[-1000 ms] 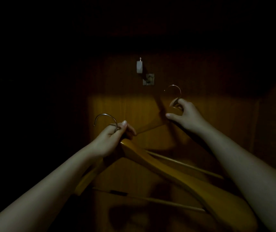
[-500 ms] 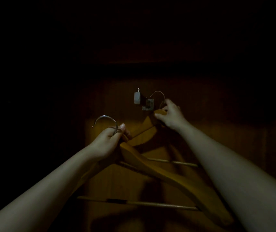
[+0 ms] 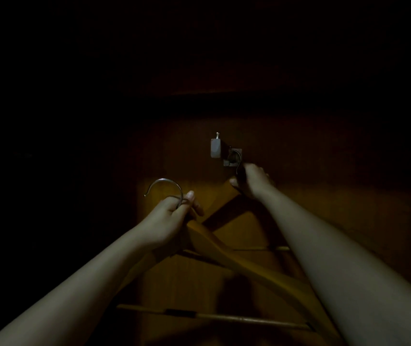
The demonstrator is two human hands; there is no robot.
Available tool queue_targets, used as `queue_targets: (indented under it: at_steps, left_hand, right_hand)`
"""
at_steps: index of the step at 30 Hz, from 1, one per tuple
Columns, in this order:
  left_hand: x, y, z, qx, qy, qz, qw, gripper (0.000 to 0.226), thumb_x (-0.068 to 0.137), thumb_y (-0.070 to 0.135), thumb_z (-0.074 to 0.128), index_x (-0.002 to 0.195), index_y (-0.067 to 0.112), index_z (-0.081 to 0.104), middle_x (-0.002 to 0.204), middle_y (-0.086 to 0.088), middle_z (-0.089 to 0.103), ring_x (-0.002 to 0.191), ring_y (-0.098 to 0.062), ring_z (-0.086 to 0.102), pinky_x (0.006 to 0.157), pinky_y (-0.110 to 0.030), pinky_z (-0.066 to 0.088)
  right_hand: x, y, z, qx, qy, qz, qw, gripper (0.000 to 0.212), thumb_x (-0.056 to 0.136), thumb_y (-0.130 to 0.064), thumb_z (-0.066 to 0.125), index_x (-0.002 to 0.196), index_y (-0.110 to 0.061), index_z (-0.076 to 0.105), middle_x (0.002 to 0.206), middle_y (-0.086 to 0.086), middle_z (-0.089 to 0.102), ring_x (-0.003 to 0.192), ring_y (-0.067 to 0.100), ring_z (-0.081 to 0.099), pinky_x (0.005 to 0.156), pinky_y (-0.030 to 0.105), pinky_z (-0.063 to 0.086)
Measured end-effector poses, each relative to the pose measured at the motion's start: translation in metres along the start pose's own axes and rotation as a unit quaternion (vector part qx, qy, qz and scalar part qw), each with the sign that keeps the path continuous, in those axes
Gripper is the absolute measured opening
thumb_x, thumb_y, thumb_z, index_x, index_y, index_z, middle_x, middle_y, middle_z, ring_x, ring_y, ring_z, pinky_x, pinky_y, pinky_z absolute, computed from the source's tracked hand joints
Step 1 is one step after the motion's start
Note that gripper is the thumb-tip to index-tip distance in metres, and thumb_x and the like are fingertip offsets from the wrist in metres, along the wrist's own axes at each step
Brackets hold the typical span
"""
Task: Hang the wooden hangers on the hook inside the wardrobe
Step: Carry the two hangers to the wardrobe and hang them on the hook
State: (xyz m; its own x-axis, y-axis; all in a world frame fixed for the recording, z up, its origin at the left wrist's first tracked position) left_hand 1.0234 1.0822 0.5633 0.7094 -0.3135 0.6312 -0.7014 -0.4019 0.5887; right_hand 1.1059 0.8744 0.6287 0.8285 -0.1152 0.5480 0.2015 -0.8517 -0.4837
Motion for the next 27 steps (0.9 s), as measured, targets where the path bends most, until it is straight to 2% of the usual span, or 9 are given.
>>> queue_targets:
  at_steps: [4, 8, 11, 13, 16, 19, 21, 24, 27]
  left_hand:
    - [-0.005, 0.005, 0.001, 0.003, -0.010, 0.001, 1.000, 0.043, 0.096, 0.038, 0.025, 0.085, 0.021, 0.062, 0.101, -0.011, 0.064, 0.097, -0.022, 0.061, 0.091, -0.035, 0.048]
    - [-0.011, 0.009, 0.004, -0.001, -0.017, -0.006, 1.000, 0.042, 0.097, 0.037, 0.024, 0.084, 0.023, 0.061, 0.097, -0.002, 0.063, 0.098, -0.016, 0.060, 0.090, -0.030, 0.047]
    - [-0.018, 0.011, 0.006, -0.009, -0.019, -0.010, 1.000, 0.042, 0.097, 0.038, 0.026, 0.085, 0.022, 0.062, 0.096, -0.002, 0.065, 0.098, -0.016, 0.061, 0.092, -0.031, 0.048]
    - [-0.024, 0.012, 0.007, -0.010, -0.020, -0.004, 1.000, 0.044, 0.097, 0.039, 0.026, 0.085, 0.021, 0.064, 0.096, -0.005, 0.066, 0.097, -0.019, 0.062, 0.091, -0.035, 0.049]
    - [-0.035, 0.016, 0.012, 0.000, -0.022, -0.001, 1.000, 0.047, 0.090, 0.048, 0.025, 0.080, 0.023, 0.063, 0.096, -0.010, 0.065, 0.095, -0.025, 0.061, 0.090, -0.040, 0.048]
    - [-0.048, 0.021, 0.019, -0.010, -0.026, 0.003, 1.000, 0.048, 0.093, 0.044, 0.025, 0.082, 0.017, 0.063, 0.089, -0.009, 0.064, 0.088, -0.022, 0.061, 0.083, -0.035, 0.048]
    - [-0.055, 0.022, 0.024, -0.011, -0.035, -0.002, 0.999, 0.046, 0.095, 0.041, 0.025, 0.084, 0.016, 0.062, 0.086, -0.005, 0.062, 0.084, -0.019, 0.060, 0.079, -0.031, 0.048]
    - [-0.063, 0.025, 0.031, -0.015, -0.046, -0.001, 0.999, 0.043, 0.098, 0.037, 0.026, 0.081, 0.021, 0.062, 0.086, 0.002, 0.062, 0.090, -0.017, 0.061, 0.085, -0.034, 0.048]
    - [-0.068, 0.032, 0.036, -0.021, -0.047, -0.009, 0.999, 0.042, 0.098, 0.036, 0.025, 0.079, 0.025, 0.061, 0.089, 0.003, 0.063, 0.093, -0.015, 0.061, 0.086, -0.030, 0.047]
  right_hand:
    - [-0.001, 0.003, 0.002, 0.003, -0.004, -0.008, 1.000, 0.043, 0.087, -0.032, 0.060, 0.126, -0.018, 0.049, 0.132, 0.011, 0.053, 0.128, 0.033, 0.044, 0.108, 0.053, 0.032]
    - [-0.012, 0.000, 0.001, -0.054, -0.007, -0.012, 0.998, 0.045, 0.090, -0.027, 0.058, 0.131, -0.015, 0.043, 0.134, 0.013, 0.050, 0.129, 0.033, 0.042, 0.106, 0.050, 0.034]
    - [-0.034, 0.003, -0.004, -0.085, 0.017, -0.043, 0.995, 0.056, 0.089, -0.027, 0.058, 0.139, -0.015, 0.035, 0.139, 0.013, 0.041, 0.131, 0.033, 0.036, 0.106, 0.048, 0.033]
    - [-0.055, 0.003, -0.013, -0.073, 0.034, -0.071, 0.994, 0.054, 0.089, -0.030, 0.057, 0.138, -0.017, 0.038, 0.139, 0.011, 0.040, 0.129, 0.032, 0.036, 0.107, 0.048, 0.033]
    - [-0.099, -0.001, -0.028, -0.027, -0.021, -0.107, 0.994, 0.045, 0.091, -0.030, 0.054, 0.132, -0.013, 0.045, 0.131, 0.010, 0.046, 0.122, 0.028, 0.044, 0.101, 0.041, 0.041]
    - [-0.153, -0.002, -0.037, -0.004, -0.089, -0.160, 0.983, 0.033, 0.093, -0.032, 0.050, 0.121, -0.015, 0.054, 0.116, 0.002, 0.050, 0.110, 0.018, 0.050, 0.090, 0.031, 0.045]
    - [-0.186, 0.000, -0.039, -0.002, -0.113, -0.176, 0.978, 0.032, 0.092, -0.039, 0.048, 0.120, -0.025, 0.055, 0.118, -0.005, 0.050, 0.111, 0.013, 0.048, 0.093, 0.032, 0.044]
    - [-0.227, 0.002, -0.038, 0.007, -0.151, -0.180, 0.972, 0.038, 0.089, -0.047, 0.049, 0.125, -0.034, 0.050, 0.124, -0.010, 0.049, 0.112, 0.010, 0.048, 0.093, 0.032, 0.045]
    - [-0.252, 0.005, -0.026, -0.017, -0.163, -0.180, 0.970, 0.046, 0.086, -0.044, 0.056, 0.130, -0.035, 0.045, 0.127, -0.012, 0.049, 0.113, 0.007, 0.047, 0.093, 0.029, 0.044]
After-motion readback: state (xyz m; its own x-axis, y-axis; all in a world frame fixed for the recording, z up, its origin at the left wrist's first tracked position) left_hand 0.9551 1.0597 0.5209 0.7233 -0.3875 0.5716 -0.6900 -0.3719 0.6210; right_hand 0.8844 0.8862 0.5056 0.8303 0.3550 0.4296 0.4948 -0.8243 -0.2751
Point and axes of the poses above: each hand's wrist, its own x-axis towards the middle knuckle, its own z-axis out of the palm, y = z × x, the point moved 1 cm from there along x, towards the middle knuckle
